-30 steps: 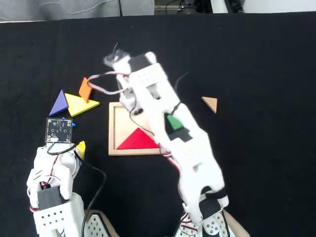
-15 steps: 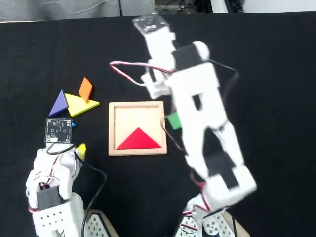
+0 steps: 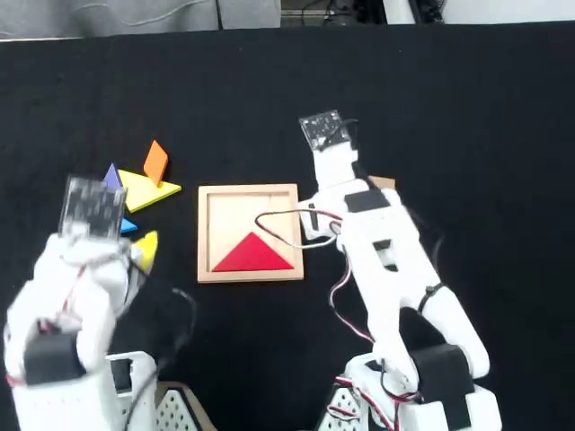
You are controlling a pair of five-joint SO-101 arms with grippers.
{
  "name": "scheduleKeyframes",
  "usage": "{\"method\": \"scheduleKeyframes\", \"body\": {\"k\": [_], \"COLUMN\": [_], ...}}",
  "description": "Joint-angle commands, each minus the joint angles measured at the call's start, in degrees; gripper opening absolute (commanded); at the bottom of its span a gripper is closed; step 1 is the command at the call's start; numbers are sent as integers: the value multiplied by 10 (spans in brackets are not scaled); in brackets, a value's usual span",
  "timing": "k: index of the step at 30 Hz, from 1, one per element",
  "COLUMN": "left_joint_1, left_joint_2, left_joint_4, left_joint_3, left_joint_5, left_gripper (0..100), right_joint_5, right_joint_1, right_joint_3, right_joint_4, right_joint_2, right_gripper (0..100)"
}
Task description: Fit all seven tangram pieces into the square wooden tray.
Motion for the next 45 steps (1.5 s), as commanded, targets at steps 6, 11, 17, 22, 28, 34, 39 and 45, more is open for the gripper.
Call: {"method": "scheduleKeyframes", "body": {"k": [6,11,17,22,28,34,39,45], "left_joint_1": [87,83,52,15,0,26,34,29], "left_joint_2": [525,788,1042,1218,1398,1485,1528,1551], "left_joint_4": [4,55,168,198,201,234,230,211], "left_joint_3": [-370,-575,-879,-1107,-1281,-1406,-1447,-1442], "left_joint_5": [-149,-156,-178,-178,-179,-215,-216,-215], "left_gripper": [274,276,359,350,338,339,336,301], "right_joint_5": [-1,-1,-1,-1,-1,-1,-1,-1], "right_joint_1": [-5,-5,-5,-5,-5,-5,-5,-6], "right_joint_3": [24,33,56,56,54,54,54,55], "right_joint_4": [-28,-38,-84,-84,-84,-84,-84,-84], "right_joint_2": [-32,-32,-32,-32,-32,-32,-32,-32], "right_gripper": [11,11,11,11,11,11,11,11]}}
